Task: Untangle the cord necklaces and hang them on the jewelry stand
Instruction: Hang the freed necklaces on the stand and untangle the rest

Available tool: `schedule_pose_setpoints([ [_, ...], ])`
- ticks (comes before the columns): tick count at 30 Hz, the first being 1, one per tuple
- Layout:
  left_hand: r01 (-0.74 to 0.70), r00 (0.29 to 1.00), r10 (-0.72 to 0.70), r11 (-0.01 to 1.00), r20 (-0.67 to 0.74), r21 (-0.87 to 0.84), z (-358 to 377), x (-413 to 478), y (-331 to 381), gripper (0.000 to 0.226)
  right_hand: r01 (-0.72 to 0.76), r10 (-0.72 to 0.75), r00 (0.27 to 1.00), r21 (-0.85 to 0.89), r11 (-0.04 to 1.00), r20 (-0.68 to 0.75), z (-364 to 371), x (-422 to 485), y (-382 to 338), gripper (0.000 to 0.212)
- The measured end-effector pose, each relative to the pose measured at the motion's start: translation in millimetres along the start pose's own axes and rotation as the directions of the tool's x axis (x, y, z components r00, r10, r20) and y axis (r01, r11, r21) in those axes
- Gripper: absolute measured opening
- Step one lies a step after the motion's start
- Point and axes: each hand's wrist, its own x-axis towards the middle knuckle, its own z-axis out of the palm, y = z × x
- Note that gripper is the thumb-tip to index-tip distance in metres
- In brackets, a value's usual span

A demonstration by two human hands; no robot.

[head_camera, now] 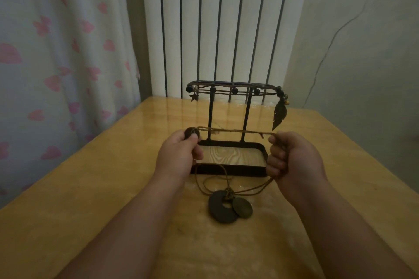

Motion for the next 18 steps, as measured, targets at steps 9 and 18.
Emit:
schedule_pose_setpoints([
  [9, 0.094, 0.956, -0.158, 0.963, -0.247, -0.254, -5, 11, -3, 0.016, 0.080, -0.092, 0.991, -0.127, 0.989, -0.096, 0, -1, 3, 0.023],
  [18, 0.129, 0.942, -0.065, 0.976, -0.329, 0.176, -6, 2, 3, 0.017, 0.208, -0.202, 0.978, -0.311, 0.927, 0.052, 5, -7, 1, 0.019],
])
